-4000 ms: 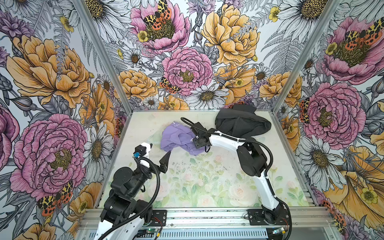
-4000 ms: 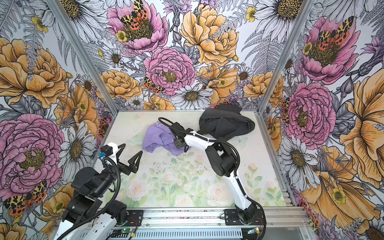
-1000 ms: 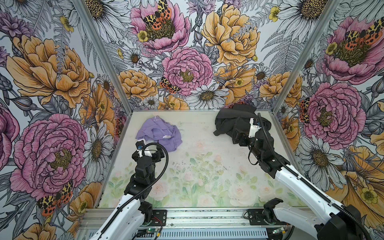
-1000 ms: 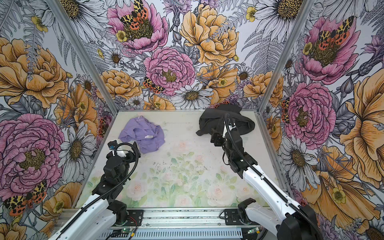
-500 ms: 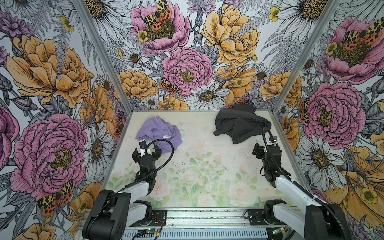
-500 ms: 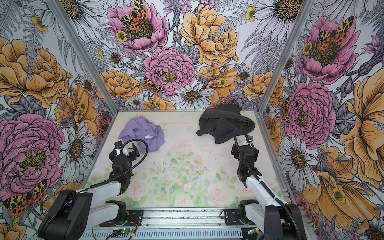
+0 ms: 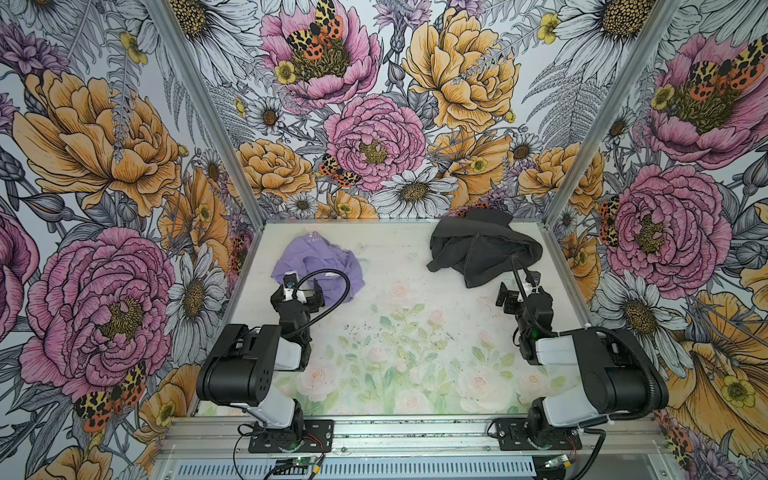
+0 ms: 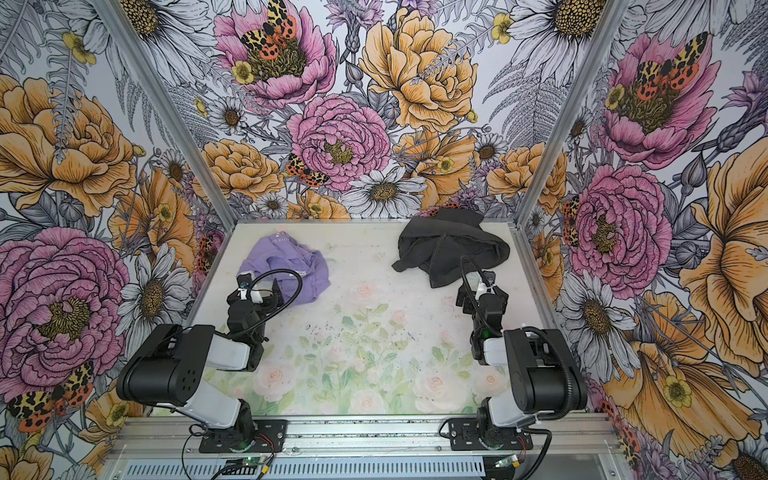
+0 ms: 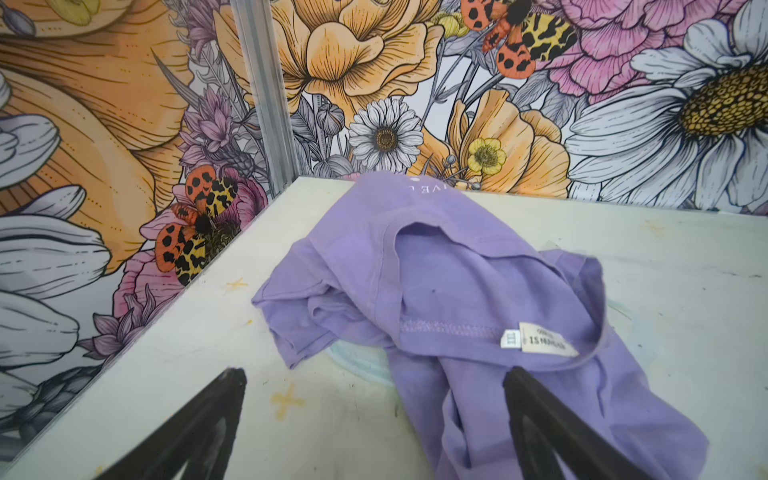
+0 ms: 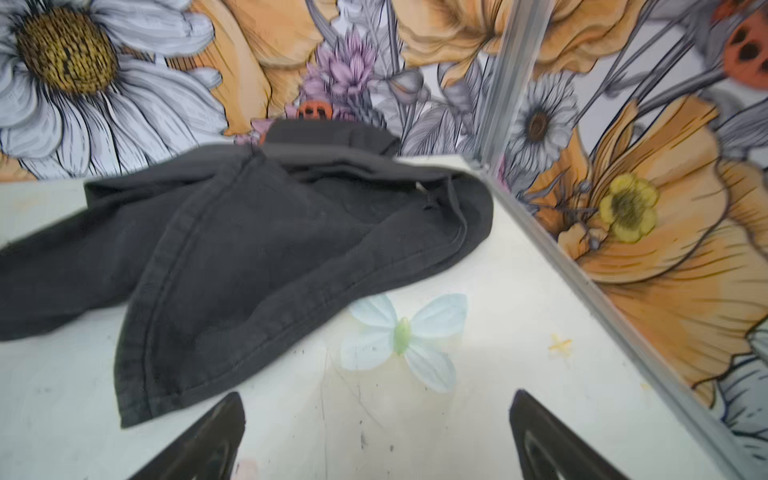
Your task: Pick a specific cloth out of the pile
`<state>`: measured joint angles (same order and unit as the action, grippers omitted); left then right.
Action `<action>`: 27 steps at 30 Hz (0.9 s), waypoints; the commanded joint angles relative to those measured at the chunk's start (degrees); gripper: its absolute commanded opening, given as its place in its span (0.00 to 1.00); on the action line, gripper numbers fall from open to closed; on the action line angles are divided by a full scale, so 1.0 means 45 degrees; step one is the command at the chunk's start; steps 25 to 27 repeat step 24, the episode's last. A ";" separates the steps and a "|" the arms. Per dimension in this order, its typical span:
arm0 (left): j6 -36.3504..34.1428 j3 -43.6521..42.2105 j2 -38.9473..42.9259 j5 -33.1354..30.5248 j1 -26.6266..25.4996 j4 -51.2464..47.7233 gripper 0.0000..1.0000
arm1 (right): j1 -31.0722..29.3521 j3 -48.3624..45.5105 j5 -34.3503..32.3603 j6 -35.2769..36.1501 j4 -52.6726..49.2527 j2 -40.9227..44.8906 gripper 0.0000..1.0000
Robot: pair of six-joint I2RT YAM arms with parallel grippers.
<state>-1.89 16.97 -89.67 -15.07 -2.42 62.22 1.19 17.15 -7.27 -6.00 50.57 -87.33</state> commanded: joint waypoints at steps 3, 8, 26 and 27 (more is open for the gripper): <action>0.0373 0.0996 0.0142 0.1072 0.0394 -0.1751 0.99 | 0.0087 0.1151 0.1230 0.0422 0.0203 -0.0253 0.99; 0.0384 0.0955 0.0139 0.1018 0.0380 -0.1664 0.99 | 0.0019 0.1121 0.0226 0.0202 0.0079 -0.0226 1.00; 0.0322 0.0996 0.0178 0.1376 0.0439 -0.1747 0.99 | -0.0034 0.1073 -0.0098 0.0133 0.0061 -0.0156 1.00; 0.0322 0.0996 0.0178 0.1376 0.0439 -0.1747 0.99 | -0.0034 0.1073 -0.0098 0.0133 0.0061 -0.0156 1.00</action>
